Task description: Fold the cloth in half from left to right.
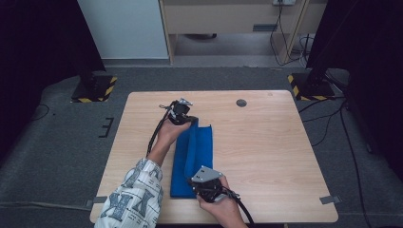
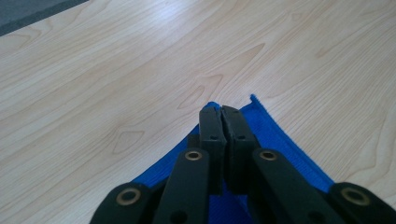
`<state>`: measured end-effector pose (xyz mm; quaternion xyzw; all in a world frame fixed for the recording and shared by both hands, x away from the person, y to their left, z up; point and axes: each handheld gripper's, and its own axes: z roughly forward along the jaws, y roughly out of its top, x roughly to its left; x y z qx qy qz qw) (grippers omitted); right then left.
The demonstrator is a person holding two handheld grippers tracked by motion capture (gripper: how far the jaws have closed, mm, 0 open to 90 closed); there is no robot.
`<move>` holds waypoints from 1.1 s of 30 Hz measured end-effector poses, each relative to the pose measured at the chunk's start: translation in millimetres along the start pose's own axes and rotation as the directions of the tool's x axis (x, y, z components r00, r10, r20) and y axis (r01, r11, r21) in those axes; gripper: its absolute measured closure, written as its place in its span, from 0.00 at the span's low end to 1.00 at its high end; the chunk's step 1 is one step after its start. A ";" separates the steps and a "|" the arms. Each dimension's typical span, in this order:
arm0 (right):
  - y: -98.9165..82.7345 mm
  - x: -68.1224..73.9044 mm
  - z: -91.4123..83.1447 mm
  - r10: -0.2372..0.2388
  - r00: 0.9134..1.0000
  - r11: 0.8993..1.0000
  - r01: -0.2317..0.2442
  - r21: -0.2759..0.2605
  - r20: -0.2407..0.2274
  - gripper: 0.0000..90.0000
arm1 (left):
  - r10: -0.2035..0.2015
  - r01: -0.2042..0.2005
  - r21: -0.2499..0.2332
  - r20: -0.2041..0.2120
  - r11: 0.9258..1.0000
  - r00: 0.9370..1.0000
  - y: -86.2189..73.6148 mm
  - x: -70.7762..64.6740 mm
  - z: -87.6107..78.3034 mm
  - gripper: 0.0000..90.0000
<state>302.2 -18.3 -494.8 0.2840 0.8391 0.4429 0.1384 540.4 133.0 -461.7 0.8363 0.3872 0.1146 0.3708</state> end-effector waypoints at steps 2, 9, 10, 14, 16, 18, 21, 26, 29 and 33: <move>-2.1 -2.7 -1.7 0.005 1.000 1.000 -0.005 0.004 0.005 0.96 | 0.007 -0.007 -0.002 0.005 1.000 1.000 0.0 -1.5 2.1 0.98; -8.3 -5.9 -5.0 0.010 1.000 1.000 -0.010 0.016 0.004 0.96 | 0.018 -0.019 0.022 0.017 1.000 1.000 -1.3 -6.9 9.2 0.98; -9.1 -5.6 -5.4 0.012 1.000 1.000 -0.012 0.016 0.003 0.96 | 0.023 -0.024 0.027 0.018 0.999 1.000 -1.2 -8.1 10.1 0.98; -11.3 -7.3 -7.5 0.017 1.000 1.000 -0.017 0.021 0.005 0.96 | 0.026 -0.027 0.032 0.022 0.999 0.999 -1.2 -10.8 11.0 0.98; -12.0 -7.8 -8.3 0.017 1.000 1.000 -0.017 0.025 0.004 0.96 | 0.029 -0.029 0.031 0.026 0.999 0.999 -1.3 -11.5 11.8 0.98; -13.2 -8.8 -8.9 0.022 1.000 0.999 -0.022 0.028 0.003 0.96 | 0.027 -0.028 0.031 0.027 0.999 0.999 -1.5 -11.7 12.7 0.97; -15.8 -9.3 -9.0 0.028 1.000 0.999 -0.028 0.033 0.005 0.96 | 0.032 -0.034 0.044 0.034 0.998 0.999 -3.6 -11.6 16.3 0.97; -20.1 -10.4 -7.2 0.035 0.999 0.998 -0.035 0.052 0.002 0.93 | 0.026 -0.027 0.019 0.063 0.999 0.998 -8.0 -13.1 18.6 0.96; -21.0 -10.5 -6.2 0.036 0.999 0.996 -0.035 0.076 -0.008 0.89 | 0.024 -0.026 0.024 0.064 0.999 0.998 -10.6 -13.5 21.5 0.94; -23.4 -12.4 -5.6 0.045 0.999 0.995 -0.045 0.084 0.012 0.80 | 0.029 -0.031 0.022 0.070 0.999 0.997 -11.6 -15.5 23.1 0.91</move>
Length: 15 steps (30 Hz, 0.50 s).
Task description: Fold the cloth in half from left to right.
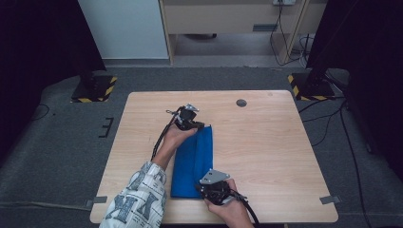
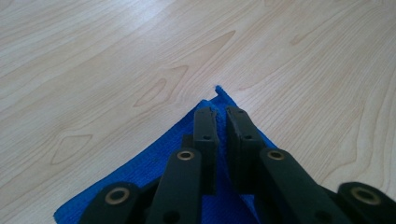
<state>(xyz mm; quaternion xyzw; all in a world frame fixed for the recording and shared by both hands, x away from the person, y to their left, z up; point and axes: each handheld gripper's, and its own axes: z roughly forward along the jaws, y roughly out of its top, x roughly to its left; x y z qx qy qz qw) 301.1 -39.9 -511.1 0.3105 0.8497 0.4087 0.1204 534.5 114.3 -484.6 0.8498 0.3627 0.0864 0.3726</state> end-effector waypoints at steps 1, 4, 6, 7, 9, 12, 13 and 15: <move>-1.4 -2.3 -0.1 0.018 1.000 1.000 -0.018 0.011 0.009 0.74 | 0.008 -0.008 -0.002 -0.001 1.000 1.000 0.0 -2.2 1.2 0.88; -2.7 -4.6 -0.7 0.030 0.999 0.999 -0.031 0.014 0.014 0.70 | 0.003 -0.003 -0.014 -0.003 1.000 1.000 0.0 -3.6 2.0 0.85; -4.6 -7.5 -2.9 0.038 0.999 0.999 -0.038 0.019 0.023 0.67 | -0.011 0.011 -0.022 0.000 1.000 1.000 0.5 -5.8 4.9 0.79; -4.6 -7.5 -2.9 0.038 0.999 0.999 -0.038 0.019 0.023 0.67 | -0.011 0.011 -0.022 0.000 1.000 1.000 0.5 -5.8 4.9 0.79; -6.4 -11.3 -4.7 0.053 0.998 0.998 -0.054 0.024 0.026 0.67 | -0.012 0.012 -0.015 -0.003 1.000 1.000 0.8 -6.6 7.0 0.80; -7.4 -14.7 -6.2 0.057 0.998 0.998 -0.058 0.022 0.039 0.67 | -0.012 0.012 -0.019 -0.003 1.000 1.000 1.4 -7.6 7.4 0.79; -7.7 -15.6 -6.7 0.060 0.997 0.998 -0.061 0.023 0.043 0.68 | -0.012 0.012 -0.021 -0.005 1.000 1.000 1.6 -8.2 7.6 0.80; -8.2 -16.7 -8.1 0.062 0.997 0.998 -0.064 0.024 0.045 0.69 | -0.011 0.011 -0.021 -0.008 1.000 1.000 1.9 -8.7 7.6 0.80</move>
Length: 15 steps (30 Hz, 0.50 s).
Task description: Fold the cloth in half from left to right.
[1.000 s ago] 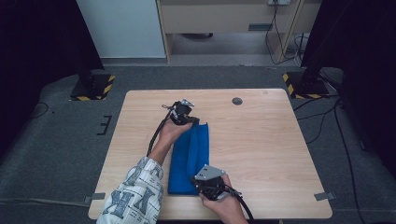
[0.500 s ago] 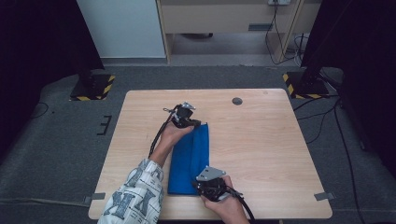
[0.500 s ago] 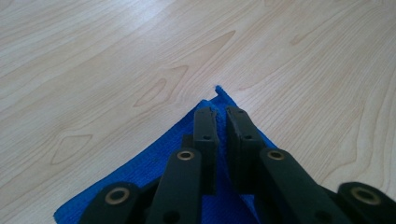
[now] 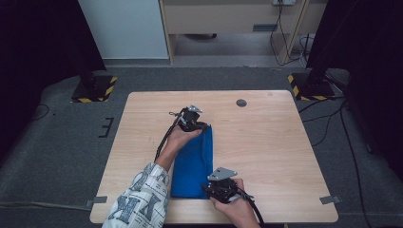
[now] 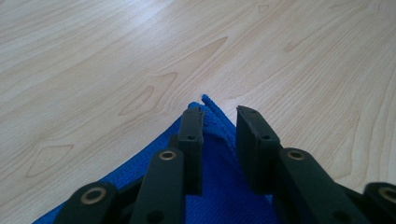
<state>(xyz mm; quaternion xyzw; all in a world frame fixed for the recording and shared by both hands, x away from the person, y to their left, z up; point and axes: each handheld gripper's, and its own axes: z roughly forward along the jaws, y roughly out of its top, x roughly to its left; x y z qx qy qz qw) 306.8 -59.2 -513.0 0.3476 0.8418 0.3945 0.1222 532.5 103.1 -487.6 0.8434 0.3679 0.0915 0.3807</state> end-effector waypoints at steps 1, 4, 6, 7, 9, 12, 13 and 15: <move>-0.1 -0.6 -1.0 0.000 1.000 1.000 0.000 -0.002 0.001 0.70 | 0.000 0.000 0.000 0.000 1.000 1.000 0.0 0.0 0.0 0.79; 0.0 -1.8 -2.9 0.000 1.000 1.000 0.000 -0.002 0.006 0.69 | -0.006 0.006 -0.007 0.004 1.000 1.000 0.2 0.1 -0.7 0.78; -0.1 -3.2 -4.2 0.006 1.000 1.000 -0.006 0.009 0.002 0.64 | 0.002 -0.002 -0.012 -0.003 1.000 1.000 0.9 -1.1 -2.8 0.75; -0.1 -3.4 -4.6 0.003 1.000 1.000 -0.003 0.008 0.008 0.62 | 0.000 0.000 -0.022 -0.004 1.000 1.000 1.2 -1.8 -4.1 0.73; -0.1 -4.3 -4.9 0.003 1.000 1.000 -0.004 0.009 0.014 0.56 | -0.001 0.000 -0.032 -0.007 0.999 1.000 2.0 -2.5 -6.2 0.67; -0.2 -6.0 -4.7 -0.003 1.000 1.000 0.002 0.011 0.029 0.48 | 0.014 -0.015 -0.067 -0.013 0.998 1.000 3.4 -2.5 -16.3 0.62; -0.2 -7.6 -4.8 -0.004 0.999 1.000 0.004 0.004 0.035 0.46 | 0.019 -0.020 -0.071 -0.013 0.997 1.000 3.5 -2.3 -19.2 0.58; 1.0 -11.4 -4.5 -0.004 0.999 1.000 0.005 -0.008 0.040 0.41 | 0.022 -0.023 -0.072 -0.018 0.997 1.000 2.8 -2.3 -22.5 0.52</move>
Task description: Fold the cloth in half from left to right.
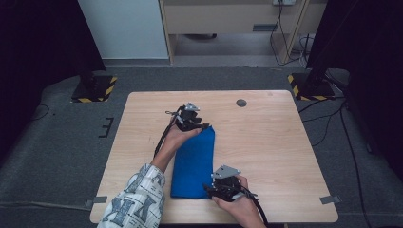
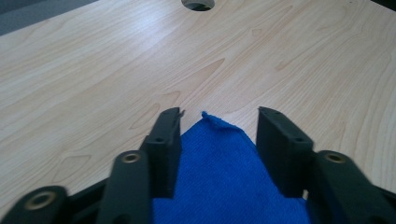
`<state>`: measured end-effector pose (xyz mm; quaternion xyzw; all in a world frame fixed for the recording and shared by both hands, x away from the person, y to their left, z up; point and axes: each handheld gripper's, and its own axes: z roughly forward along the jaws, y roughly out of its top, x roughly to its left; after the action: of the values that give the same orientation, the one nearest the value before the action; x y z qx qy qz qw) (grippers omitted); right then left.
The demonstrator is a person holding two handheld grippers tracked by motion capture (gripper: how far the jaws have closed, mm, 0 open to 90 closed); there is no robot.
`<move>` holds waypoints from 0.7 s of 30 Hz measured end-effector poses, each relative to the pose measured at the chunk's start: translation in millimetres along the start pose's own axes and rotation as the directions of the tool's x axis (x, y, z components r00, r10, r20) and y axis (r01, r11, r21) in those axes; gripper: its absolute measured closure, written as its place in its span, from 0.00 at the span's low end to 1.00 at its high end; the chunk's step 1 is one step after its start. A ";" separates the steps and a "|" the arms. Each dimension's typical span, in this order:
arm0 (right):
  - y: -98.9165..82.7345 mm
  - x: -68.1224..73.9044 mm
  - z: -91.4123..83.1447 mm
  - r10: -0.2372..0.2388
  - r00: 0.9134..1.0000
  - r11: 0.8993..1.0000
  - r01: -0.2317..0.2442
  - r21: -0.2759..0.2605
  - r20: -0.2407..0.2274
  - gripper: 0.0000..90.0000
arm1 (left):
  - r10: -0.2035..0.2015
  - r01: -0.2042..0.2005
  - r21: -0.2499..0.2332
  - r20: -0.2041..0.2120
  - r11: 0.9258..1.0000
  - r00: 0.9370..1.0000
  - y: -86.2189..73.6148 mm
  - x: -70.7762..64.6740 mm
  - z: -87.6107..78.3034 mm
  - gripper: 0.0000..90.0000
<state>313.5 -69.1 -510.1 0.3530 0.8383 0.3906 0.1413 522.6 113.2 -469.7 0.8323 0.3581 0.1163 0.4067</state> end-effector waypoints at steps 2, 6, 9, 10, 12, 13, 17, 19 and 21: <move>2.1 -6.1 2.1 0.011 1.000 1.000 -0.011 -0.018 0.007 0.36 | 0.005 -0.005 -0.017 -0.007 1.000 1.000 -2.5 0.2 -7.2 0.46; 9.8 -18.7 6.8 0.020 0.999 0.999 -0.019 -0.037 0.027 0.29 | 0.001 -0.001 -0.022 0.007 1.000 1.000 -7.2 7.9 -20.0 0.35; 17.2 -30.8 12.5 0.040 0.999 0.998 -0.038 -0.046 0.029 0.26 | 0.011 -0.011 -0.002 -0.008 1.000 1.000 -9.5 12.3 -24.6 0.28; 19.1 -34.4 14.9 0.048 0.998 0.998 -0.046 -0.050 0.028 0.26 | 0.014 -0.014 0.002 -0.009 1.000 1.000 -10.1 13.4 -26.0 0.27; 22.4 -41.6 20.6 0.051 0.999 0.998 -0.050 -0.042 0.018 0.23 | 0.011 -0.011 0.005 -0.003 1.000 1.000 -11.6 15.2 -27.6 0.24; 24.2 -44.6 23.4 0.051 0.998 0.998 -0.050 -0.041 0.020 0.23 | 0.011 -0.011 0.005 -0.003 1.000 1.000 -11.6 15.2 -27.6 0.22; 31.1 -56.6 33.1 0.061 0.998 0.997 -0.060 -0.047 0.025 0.22 | 0.026 -0.026 0.005 -0.012 1.000 1.000 -16.9 18.9 -29.2 0.17; 37.1 -61.0 36.5 0.061 0.998 0.997 -0.060 -0.043 0.029 0.23 | 0.025 -0.025 0.009 -0.017 1.000 1.000 -20.1 23.5 -28.8 0.17; 44.5 -66.4 39.0 0.060 0.998 0.997 -0.059 -0.051 0.031 0.26 | 0.013 -0.013 0.015 -0.023 1.000 1.000 -23.1 27.5 -27.9 0.17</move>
<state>402.0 -74.3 -504.7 0.3804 0.8149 0.4100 0.1520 517.2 158.2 -472.0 0.8362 0.3583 0.1260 0.3956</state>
